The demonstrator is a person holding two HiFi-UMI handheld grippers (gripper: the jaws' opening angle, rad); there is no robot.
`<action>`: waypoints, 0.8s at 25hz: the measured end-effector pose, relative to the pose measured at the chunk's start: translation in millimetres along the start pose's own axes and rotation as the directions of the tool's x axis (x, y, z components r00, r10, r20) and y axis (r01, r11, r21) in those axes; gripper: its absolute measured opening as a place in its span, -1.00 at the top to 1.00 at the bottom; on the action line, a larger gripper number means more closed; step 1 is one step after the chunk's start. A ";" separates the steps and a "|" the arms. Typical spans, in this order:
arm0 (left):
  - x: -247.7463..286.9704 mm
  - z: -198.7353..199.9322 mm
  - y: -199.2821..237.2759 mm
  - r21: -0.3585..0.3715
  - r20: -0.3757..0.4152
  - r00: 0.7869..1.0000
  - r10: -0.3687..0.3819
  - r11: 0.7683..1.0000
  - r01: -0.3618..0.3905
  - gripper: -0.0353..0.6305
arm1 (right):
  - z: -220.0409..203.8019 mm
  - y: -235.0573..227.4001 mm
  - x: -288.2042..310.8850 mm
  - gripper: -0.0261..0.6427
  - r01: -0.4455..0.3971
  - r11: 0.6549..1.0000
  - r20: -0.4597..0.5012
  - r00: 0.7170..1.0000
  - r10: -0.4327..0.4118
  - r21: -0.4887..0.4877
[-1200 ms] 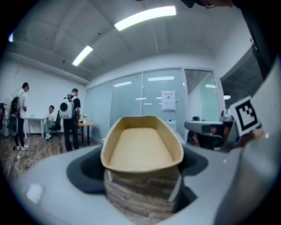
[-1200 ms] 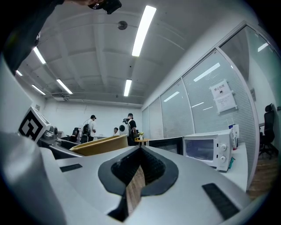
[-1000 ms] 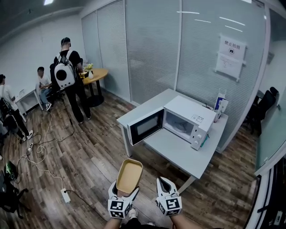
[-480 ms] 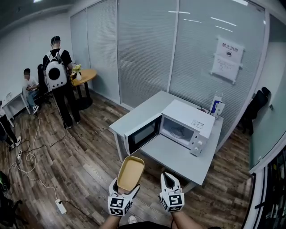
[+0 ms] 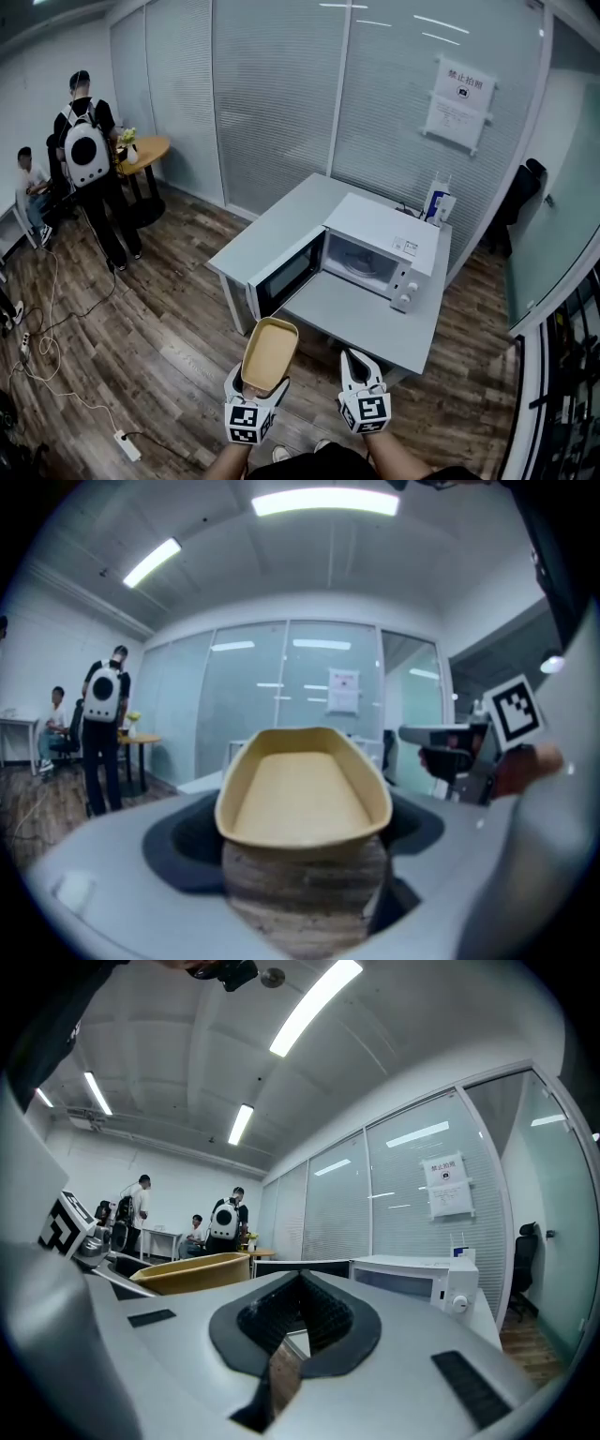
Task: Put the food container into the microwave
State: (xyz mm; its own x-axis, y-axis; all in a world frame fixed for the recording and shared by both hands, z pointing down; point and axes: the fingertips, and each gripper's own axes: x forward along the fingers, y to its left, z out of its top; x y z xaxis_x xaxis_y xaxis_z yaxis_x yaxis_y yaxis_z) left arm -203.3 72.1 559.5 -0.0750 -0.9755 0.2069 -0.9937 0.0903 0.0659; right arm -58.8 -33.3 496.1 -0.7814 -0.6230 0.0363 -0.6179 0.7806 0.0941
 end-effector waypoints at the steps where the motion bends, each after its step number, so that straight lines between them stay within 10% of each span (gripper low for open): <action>1: 4.6 -1.8 0.6 0.007 -0.010 1.000 -0.008 1.000 0.009 -0.55 | -0.6 0.4 2.2 0.90 0.002 1.000 -0.003 1.000 -0.002 0.000; 20: 134.4 14.2 -9.6 0.083 -0.071 0.995 -0.065 0.994 0.071 -0.55 | -23.6 -77.0 80.0 0.90 0.035 0.999 -0.025 0.999 -0.034 0.016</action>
State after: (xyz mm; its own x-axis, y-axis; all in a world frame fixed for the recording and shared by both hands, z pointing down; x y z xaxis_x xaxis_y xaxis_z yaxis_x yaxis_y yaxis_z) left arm -205.0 -62.8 572.9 -0.0041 -0.9625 0.2713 -1.0000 0.0041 -0.0007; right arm -71.7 -144.4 515.3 -0.7574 -0.6504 0.0578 -0.6459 0.7592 0.0798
